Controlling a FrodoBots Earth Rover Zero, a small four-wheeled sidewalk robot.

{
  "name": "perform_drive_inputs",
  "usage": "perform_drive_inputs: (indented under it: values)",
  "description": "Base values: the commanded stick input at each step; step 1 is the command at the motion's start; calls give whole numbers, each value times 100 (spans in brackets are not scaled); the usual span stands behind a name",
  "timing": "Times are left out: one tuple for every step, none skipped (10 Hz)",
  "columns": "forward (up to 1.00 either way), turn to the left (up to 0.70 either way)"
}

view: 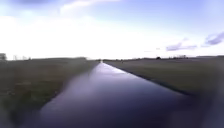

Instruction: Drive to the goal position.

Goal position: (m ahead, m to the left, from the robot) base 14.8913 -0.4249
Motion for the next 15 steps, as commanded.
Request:
perform_drive_inputs:
  values:
    - [45,0]
    - [45,0]
    - [45,0]
    - [45,0]
    - [45,0]
    - [45,0]
    - [45,0]
    - [45,0]
    - [45,0]
    - [45,0]
    - [45,0]
    - [45,0]
    - [45,0]
    - [45,0]
    - [45,0]
